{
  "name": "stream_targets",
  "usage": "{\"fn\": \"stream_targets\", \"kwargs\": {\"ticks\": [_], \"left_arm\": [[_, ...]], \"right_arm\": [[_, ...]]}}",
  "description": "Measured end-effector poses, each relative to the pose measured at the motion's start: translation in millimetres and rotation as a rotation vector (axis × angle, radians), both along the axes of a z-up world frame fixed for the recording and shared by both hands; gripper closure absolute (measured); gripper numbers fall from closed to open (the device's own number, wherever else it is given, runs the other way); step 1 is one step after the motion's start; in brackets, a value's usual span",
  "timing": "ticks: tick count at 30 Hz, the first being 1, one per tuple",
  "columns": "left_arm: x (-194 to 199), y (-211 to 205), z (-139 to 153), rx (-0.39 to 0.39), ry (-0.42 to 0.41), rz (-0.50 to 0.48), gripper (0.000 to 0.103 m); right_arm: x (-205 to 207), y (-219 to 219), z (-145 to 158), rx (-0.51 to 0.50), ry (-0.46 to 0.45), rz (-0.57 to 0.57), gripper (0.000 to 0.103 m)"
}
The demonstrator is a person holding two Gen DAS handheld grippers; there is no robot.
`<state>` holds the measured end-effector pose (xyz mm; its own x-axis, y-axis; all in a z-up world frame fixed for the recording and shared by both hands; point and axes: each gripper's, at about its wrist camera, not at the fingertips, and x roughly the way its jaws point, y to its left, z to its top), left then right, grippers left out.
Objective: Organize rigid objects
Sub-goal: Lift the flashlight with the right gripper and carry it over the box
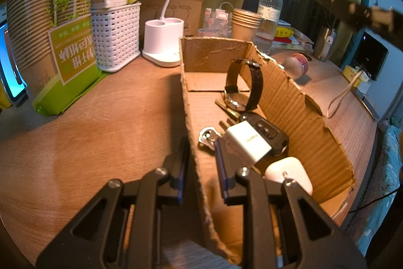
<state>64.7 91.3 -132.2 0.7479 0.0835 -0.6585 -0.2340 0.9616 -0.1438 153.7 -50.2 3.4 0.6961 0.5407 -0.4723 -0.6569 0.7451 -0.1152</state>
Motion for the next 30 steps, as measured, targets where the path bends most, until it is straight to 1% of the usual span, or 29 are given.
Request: {"fn": "stream_targets", "kwargs": {"ticks": [6, 16, 18, 21, 30], "left_arm": [[0.0, 0.0, 0.0, 0.0, 0.0, 0.0, 0.081], [0.1, -0.1, 0.1, 0.0, 0.0, 0.0, 0.081], [-0.2, -0.4, 0.0, 0.0, 0.0, 0.0, 0.081], [0.2, -0.1, 0.1, 0.0, 0.0, 0.0, 0.081], [-0.1, -0.4, 0.1, 0.0, 0.001, 0.0, 0.081]], "right_arm": [[-15.8, 9.6, 9.9, 0.0, -0.031, 0.036, 0.081], [-28.8, 24.6, 9.8, 0.005, -0.025, 0.091, 0.081], [-26.5, 26.4, 5.2, 0.002, -0.012, 0.091, 0.081], [-19.4, 31.6, -6.9, -0.03, -0.002, 0.073, 0.081], [11.4, 31.0, -43.3, -0.057, 0.087, 0.018, 0.081]]}}
